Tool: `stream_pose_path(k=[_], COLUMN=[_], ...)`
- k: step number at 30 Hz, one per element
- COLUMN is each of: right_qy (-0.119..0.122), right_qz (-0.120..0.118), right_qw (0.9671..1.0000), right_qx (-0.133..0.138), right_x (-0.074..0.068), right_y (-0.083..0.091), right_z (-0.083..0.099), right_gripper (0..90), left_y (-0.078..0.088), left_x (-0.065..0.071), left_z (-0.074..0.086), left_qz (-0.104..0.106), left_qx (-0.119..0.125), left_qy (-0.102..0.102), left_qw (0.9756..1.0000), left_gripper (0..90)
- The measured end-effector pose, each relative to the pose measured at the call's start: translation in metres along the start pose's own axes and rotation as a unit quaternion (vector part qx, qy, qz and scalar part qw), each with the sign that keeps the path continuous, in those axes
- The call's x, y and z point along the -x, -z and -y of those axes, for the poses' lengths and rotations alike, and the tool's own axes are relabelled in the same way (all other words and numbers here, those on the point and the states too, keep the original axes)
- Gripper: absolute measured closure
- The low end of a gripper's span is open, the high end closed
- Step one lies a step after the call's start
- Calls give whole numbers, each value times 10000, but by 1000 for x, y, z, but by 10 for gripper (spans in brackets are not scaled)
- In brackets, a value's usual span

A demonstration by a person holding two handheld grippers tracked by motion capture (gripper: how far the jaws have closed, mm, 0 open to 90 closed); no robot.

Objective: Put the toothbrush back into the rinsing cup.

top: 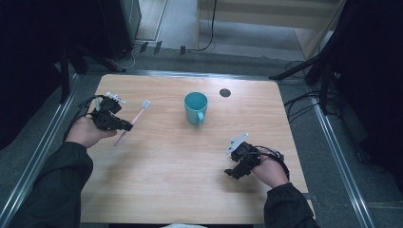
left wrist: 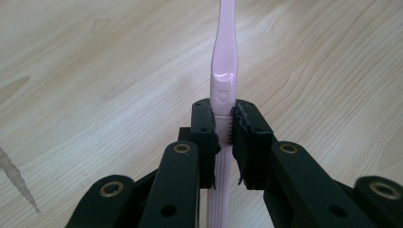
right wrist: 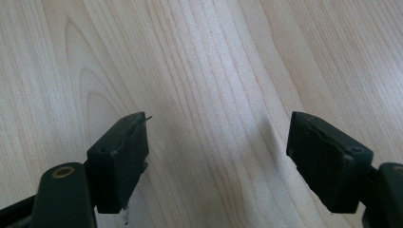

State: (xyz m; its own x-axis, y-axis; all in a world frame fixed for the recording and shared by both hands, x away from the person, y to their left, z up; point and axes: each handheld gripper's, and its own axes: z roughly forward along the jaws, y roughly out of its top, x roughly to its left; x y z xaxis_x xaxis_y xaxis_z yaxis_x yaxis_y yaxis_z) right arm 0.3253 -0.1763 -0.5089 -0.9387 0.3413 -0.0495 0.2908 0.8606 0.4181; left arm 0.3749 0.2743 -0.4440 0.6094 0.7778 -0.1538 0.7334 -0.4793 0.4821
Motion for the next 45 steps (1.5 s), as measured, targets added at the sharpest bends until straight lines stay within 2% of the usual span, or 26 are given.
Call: stream_pose_path(k=[4, 7, 12, 18, 20, 21, 23, 30, 32, 40, 44, 45], right_qy=[9, 13, 20, 9, 14, 7, 13, -40, -29, -43, -84, -85], right_qz=[-2, -4, -2, -3, -4, -10, -5, -35, -37, -74, -55, -62], right_qw=[10000, 10000, 10000, 10000, 10000, 10000, 10000, 9999, 9999, 9999, 9998, 9998], right_qx=[-1, -3, -12, -12, -9, -1, -13, 94, 108, 141, 163, 178], right_x=[0, 0, 0, 0, 0, 0, 0, -1, 0, -1, -2, -2], right_y=[0, 0, 0, 0, 0, 0, 0, 0, 0, 0, 2, 2], right_z=[0, 0, 0, 0, 0, 0, 0, -1, -1, -2, -1, 0], right_gripper=[217, 217, 217, 217, 217, 217, 217, 213, 213, 213, 213, 213], left_y=[6, 9, 12, 15, 15, 16, 17, 22, 23, 25, 23, 21], left_x=[6, 9, 13, 22, 25, 26, 27, 31, 33, 42, 47, 49], left_z=[-1, -1, -2, -1, -1, -1, -1, -3, -3, -7, -9, -10], left_qz=[-71, -14, 79, 12, -34, 16, 42, -23, -43, -44, 1, 28], left_qx=[283, 453, 839, 1203, 1294, 1326, 1400, 1596, 1733, 2036, 2221, 2217], left_qy=[26, 129, 284, 225, 177, 152, 219, 258, 311, 267, 326, 328], left_qw=[9996, 9989, 9960, 9925, 9914, 9911, 9899, 9868, 9844, 9787, 9745, 9746], left_gripper=[791, 791, 791, 791, 790, 790, 790, 790, 790, 791, 790, 790])
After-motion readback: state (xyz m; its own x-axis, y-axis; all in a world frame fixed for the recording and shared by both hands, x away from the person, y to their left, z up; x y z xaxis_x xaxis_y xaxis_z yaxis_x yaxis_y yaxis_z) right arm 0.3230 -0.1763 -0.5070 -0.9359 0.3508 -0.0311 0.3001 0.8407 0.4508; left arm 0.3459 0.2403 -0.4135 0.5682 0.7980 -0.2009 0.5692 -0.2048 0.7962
